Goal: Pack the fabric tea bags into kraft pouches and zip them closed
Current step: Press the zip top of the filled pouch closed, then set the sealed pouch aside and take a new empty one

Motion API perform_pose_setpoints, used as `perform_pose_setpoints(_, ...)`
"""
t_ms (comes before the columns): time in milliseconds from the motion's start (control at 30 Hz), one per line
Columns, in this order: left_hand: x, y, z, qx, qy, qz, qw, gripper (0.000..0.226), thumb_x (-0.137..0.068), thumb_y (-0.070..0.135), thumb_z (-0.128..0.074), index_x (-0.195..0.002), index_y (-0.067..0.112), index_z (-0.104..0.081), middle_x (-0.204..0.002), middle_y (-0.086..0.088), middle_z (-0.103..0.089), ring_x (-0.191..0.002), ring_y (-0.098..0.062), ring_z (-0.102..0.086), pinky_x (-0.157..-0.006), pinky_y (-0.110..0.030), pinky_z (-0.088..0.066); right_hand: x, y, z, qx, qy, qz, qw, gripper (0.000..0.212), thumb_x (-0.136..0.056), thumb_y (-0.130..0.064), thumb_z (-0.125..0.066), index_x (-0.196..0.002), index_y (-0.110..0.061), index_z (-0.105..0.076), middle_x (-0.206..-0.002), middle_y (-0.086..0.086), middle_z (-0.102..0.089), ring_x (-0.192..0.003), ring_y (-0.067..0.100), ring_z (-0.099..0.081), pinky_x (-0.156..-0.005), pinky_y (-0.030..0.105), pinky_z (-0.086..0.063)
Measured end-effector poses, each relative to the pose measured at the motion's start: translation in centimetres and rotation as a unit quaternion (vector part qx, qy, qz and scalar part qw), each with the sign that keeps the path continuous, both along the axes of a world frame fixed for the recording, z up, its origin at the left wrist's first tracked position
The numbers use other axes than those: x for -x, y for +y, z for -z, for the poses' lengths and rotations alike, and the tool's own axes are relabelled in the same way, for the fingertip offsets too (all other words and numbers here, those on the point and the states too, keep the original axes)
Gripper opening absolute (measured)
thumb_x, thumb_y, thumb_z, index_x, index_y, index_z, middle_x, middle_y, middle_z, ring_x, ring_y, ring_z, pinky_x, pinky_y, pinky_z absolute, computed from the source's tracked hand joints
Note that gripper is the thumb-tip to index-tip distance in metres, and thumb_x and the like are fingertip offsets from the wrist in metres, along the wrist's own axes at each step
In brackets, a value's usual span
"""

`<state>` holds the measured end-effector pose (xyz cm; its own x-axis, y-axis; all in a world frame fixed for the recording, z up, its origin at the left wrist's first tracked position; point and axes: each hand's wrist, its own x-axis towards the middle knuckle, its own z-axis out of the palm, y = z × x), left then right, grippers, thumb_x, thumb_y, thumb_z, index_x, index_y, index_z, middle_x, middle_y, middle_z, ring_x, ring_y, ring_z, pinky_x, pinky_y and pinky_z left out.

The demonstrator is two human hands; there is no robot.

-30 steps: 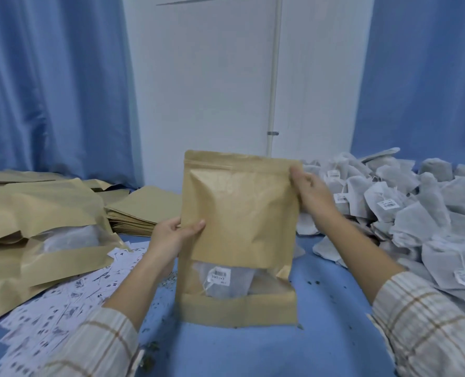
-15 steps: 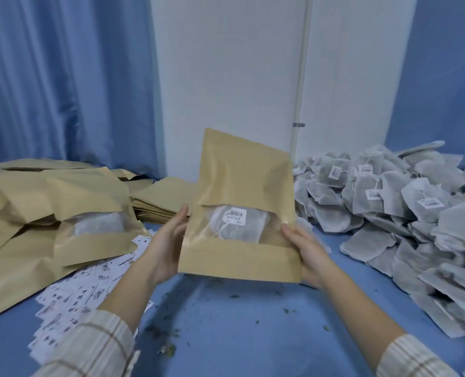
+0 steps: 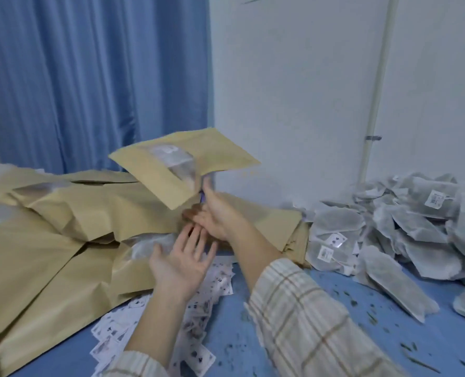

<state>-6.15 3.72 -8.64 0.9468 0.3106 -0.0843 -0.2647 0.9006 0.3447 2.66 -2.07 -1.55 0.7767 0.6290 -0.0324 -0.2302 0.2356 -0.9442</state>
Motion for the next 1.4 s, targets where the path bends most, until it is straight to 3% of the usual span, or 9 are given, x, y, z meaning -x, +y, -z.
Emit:
perform_pose_setpoints(133, -2.0, 2.1, -0.4, -0.076, 0.070, -0.015, 0.995, 0.057, -0.094, 0.053, -0.038, -0.136, 0.014, -0.043, -0.133, -0.015, -0.053, -0.116, -0.039, -0.052, -0.094, -0.049, -0.044, -2.7, 3.4, 2.3, 0.251, -0.139, 0.022, 0.958, 0.078, -0.085, -0.070, -0.031, -0.136, -0.011, -0.040, -0.116, 0.004, -0.055, -0.092, 0.021, -0.055, -0.076, 0.035, -0.044)
perform_pose_setpoints(267, -4.4, 0.2, 0.8, -0.126, 0.149, 0.025, 0.980, 0.055, -0.093, 0.043, -0.049, -0.136, 0.009, -0.041, -0.137, -0.016, -0.048, -0.111, -0.041, -0.054, -0.089, -0.047, -0.047, -6.8, -1.2, 9.4, 0.481, -0.423, 0.154, 0.752, 0.065, -0.095, -0.049, -0.034, -0.142, -0.005, -0.028, -0.145, 0.013, -0.036, -0.132, 0.028, -0.033, -0.108, 0.035, -0.026)
perform_pose_setpoints(433, -6.5, -1.2, 3.0, -0.125, 0.192, 0.056, 0.972, 0.048, -0.091, 0.035, -0.057, -0.124, 0.003, -0.044, -0.132, -0.021, -0.049, -0.112, -0.041, -0.055, -0.086, -0.045, -0.049, -9.4, -6.4, 13.3, 0.636, -0.473, 0.168, 0.587, 0.069, -0.095, -0.050, -0.033, -0.147, -0.011, -0.012, -0.148, 0.008, -0.030, -0.138, 0.024, -0.022, -0.114, 0.039, -0.015)
perform_pose_setpoints(667, -6.3, -3.6, 4.2, -0.141, 0.197, 0.059, 0.968, 0.051, -0.086, 0.022, -0.064, -0.126, 0.001, -0.042, -0.126, -0.026, -0.047, -0.101, -0.037, -0.057, -0.085, -0.041, -0.049, -6.4, -14.4, 14.6, 0.515, -0.660, 0.320, 0.444, 0.049, -0.036, -0.009, -0.090, -0.081, -0.016, -0.074, -0.065, -0.001, -0.067, -0.058, 0.020, -0.063, -0.051, 0.024, -0.047)
perform_pose_setpoints(933, -4.3, -8.5, 2.2, -0.192, 0.137, 0.075, 0.969, 0.033, -0.095, 0.015, -0.052, -0.126, 0.005, -0.049, -0.117, -0.017, -0.060, -0.099, -0.034, -0.061, -0.074, -0.043, -0.052, 0.4, -19.8, 13.9, 0.355, -0.755, 0.305, 0.459, 0.053, -0.039, 0.007, -0.085, -0.088, -0.013, -0.076, -0.081, -0.001, -0.073, -0.067, 0.016, -0.068, -0.053, 0.022, -0.054)
perform_pose_setpoints(1067, -2.1, -10.8, 0.4, -0.338, 0.159, -0.035, 0.927, 0.026, -0.097, 0.001, -0.042, -0.119, -0.004, -0.052, -0.095, -0.011, -0.064, -0.081, -0.023, -0.060, -0.068, -0.034, -0.049, 3.8, -21.4, 12.6, 0.387, -0.687, 0.252, 0.561, 0.030, -0.080, -0.022, -0.072, -0.109, -0.026, -0.069, -0.101, -0.011, -0.070, -0.091, 0.010, -0.066, -0.074, 0.017, -0.049)
perform_pose_setpoints(1233, 0.7, -10.9, -2.1, -0.618, 0.142, -0.197, 0.748, 0.024, -0.099, 0.012, -0.042, -0.115, 0.000, -0.054, -0.106, -0.025, -0.062, -0.099, -0.042, -0.056, -0.074, -0.034, -0.044, 7.1, -22.6, 10.0, 0.329, -0.424, 0.250, 0.806, 0.042, -0.094, -0.051, -0.037, -0.134, -0.040, -0.043, -0.129, -0.019, -0.052, -0.117, -0.001, -0.049, -0.097, 0.020, -0.038)
perform_pose_setpoints(1300, 2.0, -10.6, -2.5, -0.745, 0.069, -0.247, 0.615, 0.041, -0.092, -0.006, -0.038, -0.128, 0.004, -0.052, -0.098, -0.004, -0.066, -0.085, -0.026, -0.055, -0.075, -0.009, -0.040, 8.2, -22.7, 8.3, 0.187, -0.308, 0.289, 0.887, 0.031, -0.094, -0.048, -0.041, -0.120, -0.040, -0.056, -0.119, -0.012, -0.062, -0.104, 0.003, -0.060, -0.092, 0.024, -0.046)
perform_pose_setpoints(1400, 3.4, -10.4, -1.8, -0.892, -0.005, -0.259, 0.371, 0.089, -0.074, -0.019, -0.037, -0.144, 0.036, -0.032, -0.142, 0.002, -0.044, -0.111, -0.023, -0.048, -0.092, -0.025, -0.035, 9.1, -23.3, 7.1, -0.074, -0.107, 0.263, 0.956, 0.028, -0.094, -0.040, -0.045, -0.099, -0.021, -0.065, -0.090, 0.000, -0.072, -0.078, 0.013, -0.069, -0.069, 0.028, -0.057)
